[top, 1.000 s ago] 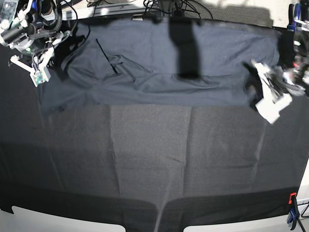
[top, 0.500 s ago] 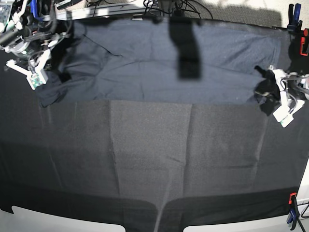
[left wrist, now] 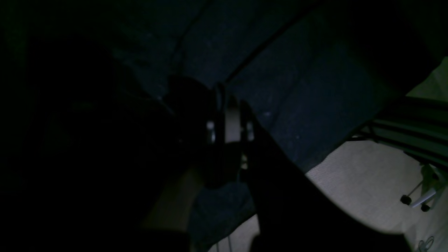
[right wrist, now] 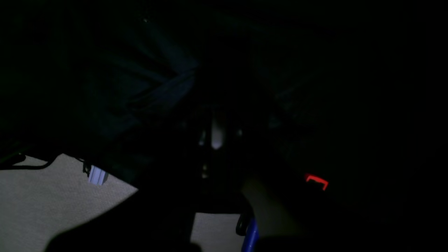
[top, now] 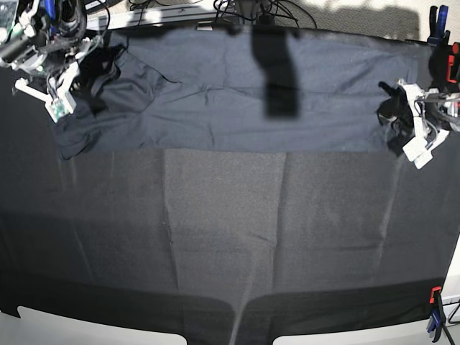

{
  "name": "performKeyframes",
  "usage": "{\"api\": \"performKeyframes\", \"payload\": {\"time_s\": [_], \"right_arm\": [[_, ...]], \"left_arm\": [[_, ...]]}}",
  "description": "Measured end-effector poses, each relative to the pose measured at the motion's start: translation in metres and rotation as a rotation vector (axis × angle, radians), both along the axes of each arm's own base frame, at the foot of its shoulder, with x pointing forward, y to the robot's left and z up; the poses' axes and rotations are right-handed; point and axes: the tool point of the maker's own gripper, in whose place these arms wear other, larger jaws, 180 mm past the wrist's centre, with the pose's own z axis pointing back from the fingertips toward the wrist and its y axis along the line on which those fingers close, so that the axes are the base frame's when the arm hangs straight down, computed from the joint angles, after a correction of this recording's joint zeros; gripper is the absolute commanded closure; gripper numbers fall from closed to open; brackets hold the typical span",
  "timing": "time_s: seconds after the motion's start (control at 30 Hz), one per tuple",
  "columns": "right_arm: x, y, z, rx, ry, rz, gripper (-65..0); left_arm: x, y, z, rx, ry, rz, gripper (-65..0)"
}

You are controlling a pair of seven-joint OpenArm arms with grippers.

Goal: Layout the t-shirt on the table in an organized manner, then fold the t-shirt properly
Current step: 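Lower the folded edge and adjust the grip with the left gripper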

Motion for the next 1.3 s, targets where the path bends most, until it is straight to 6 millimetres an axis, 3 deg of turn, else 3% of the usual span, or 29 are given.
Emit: {"api": "performKeyframes", "payload": {"time_s": [0.53, 0.63, 0.7, 0.77, 0.83, 0.93, 1.13, 1.2, 1.3], "right_arm": [[-0.002, -0.008, 0.0, -0.042, 0.014, -0.002, 0.0], [-0.011, -0.009, -0.003, -0.046, 0.045, 0.002, -0.5], [-0.022, -0.009, -0.008, -0.043, 0.082, 0.0, -15.8], [-0.034, -0.01, -0.012, -0.05, 0.12, 0.0, -27.6], [-0.046, -0.012, -0.016, -0.062, 0.153, 0.0, -31.4], [-0.053, -0.024, -0.017, -0.133, 0.182, -0.004, -31.4], [-0.057, -0.06, -0.009, -0.333, 0.199, -0.05, -31.3], [-0.047, -0.063, -0.004, -0.343, 0.131, -0.087, -31.3], [-0.018, -0.044, 0.011, -0.255, -0.039, -0.094, -31.3]], "left_arm": [[-0.001, 0.009, -0.005, 0.059, 0.002, -0.004, 0.0], [-0.004, 0.009, -0.007, 0.058, 0.008, -0.004, -15.2], [-0.011, 0.009, -0.011, 0.058, 0.027, -0.004, -21.8], [-0.016, 0.01, -0.015, 0.062, 0.052, 0.016, -22.2], [-0.021, 0.014, -0.019, 0.08, 0.088, 0.041, -22.2], [-0.035, 0.022, -0.025, 0.137, 0.168, 0.027, -22.2], [-0.029, 0.062, -0.036, 0.349, 0.161, 0.13, -22.2], [-0.023, 0.081, -0.037, 0.448, 0.131, 0.18, -22.2], [-0.006, 0.097, -0.031, 0.525, 0.04, 0.244, -22.2]]}}
